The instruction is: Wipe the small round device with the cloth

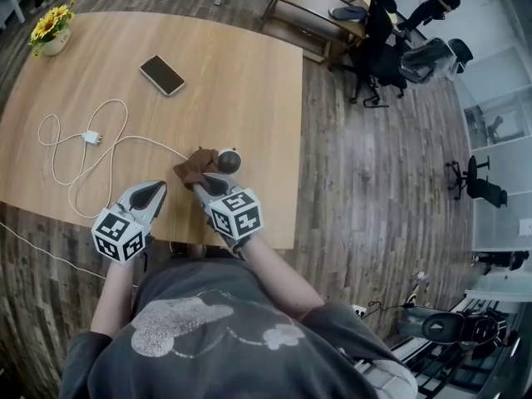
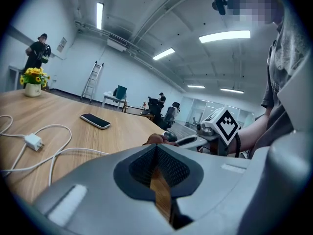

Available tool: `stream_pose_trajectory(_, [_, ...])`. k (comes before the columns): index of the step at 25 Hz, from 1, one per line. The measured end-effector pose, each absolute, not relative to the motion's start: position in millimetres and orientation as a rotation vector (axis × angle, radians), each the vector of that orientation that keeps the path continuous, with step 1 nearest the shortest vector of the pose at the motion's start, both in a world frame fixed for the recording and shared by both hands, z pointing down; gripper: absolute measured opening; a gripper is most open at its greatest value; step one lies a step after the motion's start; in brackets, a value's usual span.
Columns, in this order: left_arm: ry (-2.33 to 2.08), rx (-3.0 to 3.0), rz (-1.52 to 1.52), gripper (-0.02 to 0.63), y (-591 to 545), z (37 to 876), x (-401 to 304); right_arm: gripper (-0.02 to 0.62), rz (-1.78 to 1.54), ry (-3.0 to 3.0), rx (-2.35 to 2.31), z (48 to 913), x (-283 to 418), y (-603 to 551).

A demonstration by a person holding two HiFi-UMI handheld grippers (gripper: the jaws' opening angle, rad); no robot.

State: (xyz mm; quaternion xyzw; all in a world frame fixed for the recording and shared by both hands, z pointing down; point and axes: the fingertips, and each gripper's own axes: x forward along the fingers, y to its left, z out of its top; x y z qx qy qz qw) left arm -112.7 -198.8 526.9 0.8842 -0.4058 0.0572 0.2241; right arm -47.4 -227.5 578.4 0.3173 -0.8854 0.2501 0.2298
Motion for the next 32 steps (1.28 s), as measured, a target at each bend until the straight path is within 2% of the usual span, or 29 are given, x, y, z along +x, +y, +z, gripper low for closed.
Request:
stream_pose_trajectory(10, [-0.978,2.478,0.204,0.019,-198,541,-115,0.060,0.811,-2.330,0.967,605,-27,-203])
stream_pose_trajectory(23, [-0.997,2.544,0.126,0.018,-181,509,-104,0.060,0.783,-2.549,0.845,538,-30,-148])
stream_pose_trajectory(32, [-1.052,2.566,0.117,0.018,-116,489,-64,0.060,0.790,-2.648,0.868,511,20,-75])
